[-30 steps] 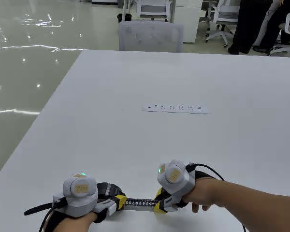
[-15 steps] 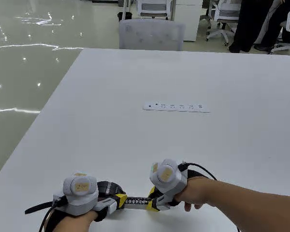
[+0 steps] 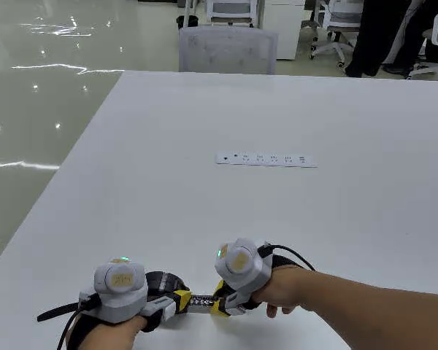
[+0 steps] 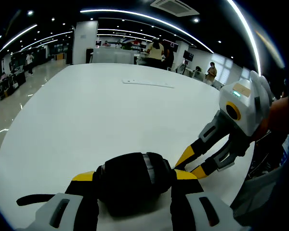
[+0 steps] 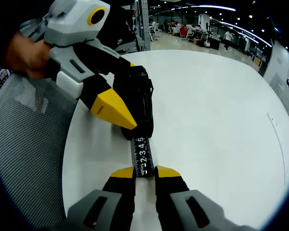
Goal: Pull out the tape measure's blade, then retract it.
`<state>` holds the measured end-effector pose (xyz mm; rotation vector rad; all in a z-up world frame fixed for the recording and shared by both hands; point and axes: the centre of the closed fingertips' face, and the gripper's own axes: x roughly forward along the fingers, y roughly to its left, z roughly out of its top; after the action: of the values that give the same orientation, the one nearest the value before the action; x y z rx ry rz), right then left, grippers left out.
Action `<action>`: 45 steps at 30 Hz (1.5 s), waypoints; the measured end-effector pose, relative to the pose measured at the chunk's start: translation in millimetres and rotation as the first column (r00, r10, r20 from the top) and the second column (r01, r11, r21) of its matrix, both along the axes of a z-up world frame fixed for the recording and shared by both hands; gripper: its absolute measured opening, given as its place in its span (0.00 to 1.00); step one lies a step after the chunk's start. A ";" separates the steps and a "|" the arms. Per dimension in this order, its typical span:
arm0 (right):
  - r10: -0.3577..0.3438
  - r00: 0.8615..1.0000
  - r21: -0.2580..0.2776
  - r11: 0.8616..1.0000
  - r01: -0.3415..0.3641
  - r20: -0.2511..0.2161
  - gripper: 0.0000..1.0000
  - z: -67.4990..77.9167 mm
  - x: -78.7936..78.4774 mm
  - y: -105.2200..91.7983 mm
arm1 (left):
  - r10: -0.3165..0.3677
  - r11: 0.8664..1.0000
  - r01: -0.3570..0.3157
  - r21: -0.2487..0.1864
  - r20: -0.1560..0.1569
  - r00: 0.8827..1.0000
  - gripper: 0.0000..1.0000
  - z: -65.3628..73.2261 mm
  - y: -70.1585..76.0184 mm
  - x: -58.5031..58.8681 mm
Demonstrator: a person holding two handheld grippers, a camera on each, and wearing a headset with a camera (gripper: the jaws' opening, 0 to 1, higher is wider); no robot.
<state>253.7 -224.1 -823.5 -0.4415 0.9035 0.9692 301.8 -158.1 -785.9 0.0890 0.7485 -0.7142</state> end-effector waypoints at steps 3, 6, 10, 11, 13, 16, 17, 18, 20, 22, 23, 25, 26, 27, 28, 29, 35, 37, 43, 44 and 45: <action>0.005 1.000 -0.002 1.000 -0.005 0.001 0.13 -0.1 0.7 2.2 | 0.000 1.000 0.000 0.003 -0.003 1.000 0.56 -0.2 0.0 -0.3; 0.009 1.000 -0.004 1.000 -0.009 0.003 0.13 0.6 1.4 5.2 | -0.002 1.000 0.002 0.002 -0.003 1.000 0.56 -0.2 0.0 -0.5; 0.014 1.000 -0.008 1.000 -0.014 -0.001 0.13 0.1 4.5 9.4 | -0.001 1.000 0.001 0.002 -0.006 1.000 0.56 -0.3 0.0 -0.4; 0.016 1.000 -0.009 1.000 -0.016 -0.001 0.13 0.3 4.8 10.4 | 0.001 1.000 -0.001 0.002 -0.008 1.000 0.56 -0.3 0.1 -0.4; 0.017 1.000 -0.009 1.000 -0.017 0.000 0.13 0.6 5.7 12.7 | 0.007 1.000 -0.007 0.000 -0.010 1.000 0.56 0.0 0.1 -0.2; 0.011 1.000 0.002 1.000 -0.011 0.003 0.13 1.2 7.4 19.2 | 0.008 1.000 -0.008 -0.001 -0.013 1.000 0.56 -0.1 0.3 -0.1; 0.011 1.000 0.002 1.000 -0.011 0.005 0.13 1.5 7.7 21.1 | 0.008 1.000 -0.008 0.000 -0.015 1.000 0.56 -0.4 0.4 0.0; 0.012 1.000 0.004 1.000 -0.012 0.008 0.13 0.7 9.5 23.8 | 0.008 1.000 -0.008 -0.001 -0.016 1.000 0.56 -0.5 0.5 0.1; 0.013 1.000 0.006 1.000 -0.014 0.011 0.13 0.2 11.3 27.8 | 0.007 1.000 -0.007 -0.001 -0.017 1.000 0.56 -0.8 0.7 -0.3; 0.012 1.000 0.007 1.000 -0.012 0.015 0.13 0.6 12.6 29.5 | 0.009 1.000 -0.009 -0.002 -0.018 1.000 0.56 -0.8 0.7 -0.3; 0.006 1.000 0.013 1.000 -0.006 0.015 0.14 0.7 13.1 30.7 | 0.008 1.000 -0.008 -0.003 -0.018 1.000 0.56 -0.8 0.8 -0.2; -0.013 1.000 0.031 0.999 0.012 0.018 0.14 1.1 14.3 33.3 | 0.006 1.000 -0.006 -0.003 -0.018 1.000 0.56 -0.7 1.0 -0.1; -0.016 1.000 0.035 0.999 0.016 0.019 0.14 0.8 14.9 34.2 | 0.006 1.000 -0.006 -0.004 -0.018 1.000 0.56 -0.8 1.0 -0.2; -0.016 1.000 0.032 0.999 0.015 0.016 0.14 0.2 14.9 34.7 | 0.005 1.000 -0.006 -0.004 -0.017 1.000 0.56 -0.8 0.9 -0.1; 0.010 1.000 0.022 1.000 -0.011 0.028 0.14 0.3 15.1 34.9 | 0.002 1.000 -0.002 0.000 -0.014 1.000 0.56 -0.9 0.6 -0.4; 0.012 1.000 0.025 1.000 -0.012 0.029 0.14 0.6 14.9 35.0 | 0.004 1.000 -0.004 -0.001 -0.015 1.000 0.56 -0.8 0.6 -0.1; 0.000 0.999 0.038 0.999 -0.002 0.038 0.15 1.0 14.7 34.1 | 0.001 1.000 -0.001 -0.001 -0.013 1.000 0.56 -0.9 0.5 0.3; 0.002 0.999 0.034 0.999 -0.003 0.046 0.15 1.4 14.0 34.5 | -0.003 1.000 0.003 -0.001 -0.010 1.000 0.56 -0.9 0.4 0.4; 0.002 0.999 0.037 0.999 -0.004 0.047 0.14 2.0 13.4 31.9 | -0.004 1.000 0.004 0.001 -0.012 1.000 0.56 -0.8 0.4 0.8; 0.003 0.999 0.036 0.999 -0.005 0.047 0.14 2.1 12.8 31.9 | -0.004 1.000 0.004 0.000 -0.012 1.000 0.56 -0.7 0.4 0.6; 0.007 0.999 0.034 0.999 -0.009 0.050 0.14 2.2 12.7 32.1 | -0.004 1.000 0.004 0.000 -0.012 1.000 0.56 -0.7 0.5 0.7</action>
<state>266.4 -192.0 -821.3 -0.4385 0.8393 0.9760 302.5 -157.6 -786.6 0.0860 0.7597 -0.7188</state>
